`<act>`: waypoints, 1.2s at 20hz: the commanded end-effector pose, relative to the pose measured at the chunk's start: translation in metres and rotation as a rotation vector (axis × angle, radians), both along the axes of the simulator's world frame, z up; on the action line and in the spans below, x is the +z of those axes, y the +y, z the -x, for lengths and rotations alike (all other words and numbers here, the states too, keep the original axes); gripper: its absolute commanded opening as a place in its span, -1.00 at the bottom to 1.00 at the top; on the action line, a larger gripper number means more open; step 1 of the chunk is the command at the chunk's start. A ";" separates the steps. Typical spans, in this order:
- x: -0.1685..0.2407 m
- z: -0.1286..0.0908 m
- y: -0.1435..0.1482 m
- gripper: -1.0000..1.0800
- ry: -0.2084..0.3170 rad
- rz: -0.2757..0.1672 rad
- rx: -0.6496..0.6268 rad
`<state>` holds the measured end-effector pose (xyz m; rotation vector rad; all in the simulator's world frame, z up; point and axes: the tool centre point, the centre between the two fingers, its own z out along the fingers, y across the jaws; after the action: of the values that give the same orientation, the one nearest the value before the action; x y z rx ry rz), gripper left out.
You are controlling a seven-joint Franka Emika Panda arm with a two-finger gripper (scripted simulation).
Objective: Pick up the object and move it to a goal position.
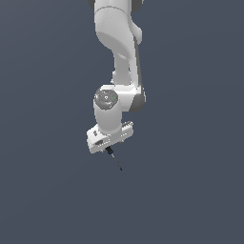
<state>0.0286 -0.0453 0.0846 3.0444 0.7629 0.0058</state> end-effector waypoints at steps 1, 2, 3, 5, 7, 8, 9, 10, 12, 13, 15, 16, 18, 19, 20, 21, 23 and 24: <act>-0.008 -0.001 -0.005 0.92 0.001 -0.001 0.033; -0.010 -0.001 -0.006 0.92 0.002 -0.001 0.042; -0.012 -0.001 -0.008 0.92 0.003 -0.001 0.051; -0.016 -0.001 -0.010 0.92 0.003 -0.001 0.064; -0.018 -0.001 -0.011 0.92 0.004 -0.002 0.073; -0.019 -0.001 -0.012 0.92 0.004 -0.002 0.076; -0.019 -0.001 -0.012 0.92 0.004 -0.002 0.078; -0.019 -0.001 -0.012 0.92 0.004 -0.002 0.079; -0.019 -0.001 -0.012 0.92 0.005 -0.002 0.074; -0.020 -0.001 -0.012 0.92 0.005 -0.002 0.074; -0.024 -0.001 -0.012 0.92 0.005 -0.002 0.075; -0.028 -0.001 -0.012 0.92 0.005 -0.002 0.075; -0.036 -0.001 -0.012 0.92 0.005 -0.002 0.076; -0.041 0.000 -0.012 0.92 0.005 -0.002 0.076; -0.047 0.000 -0.012 0.92 0.005 -0.002 0.077; -0.052 0.000 -0.012 0.92 0.005 -0.002 0.077; -0.061 0.000 -0.012 0.92 0.005 -0.002 0.078; -0.064 0.000 -0.012 0.92 0.004 -0.002 0.078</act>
<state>0.0284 -0.0571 0.0264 3.0157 0.8816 -0.0016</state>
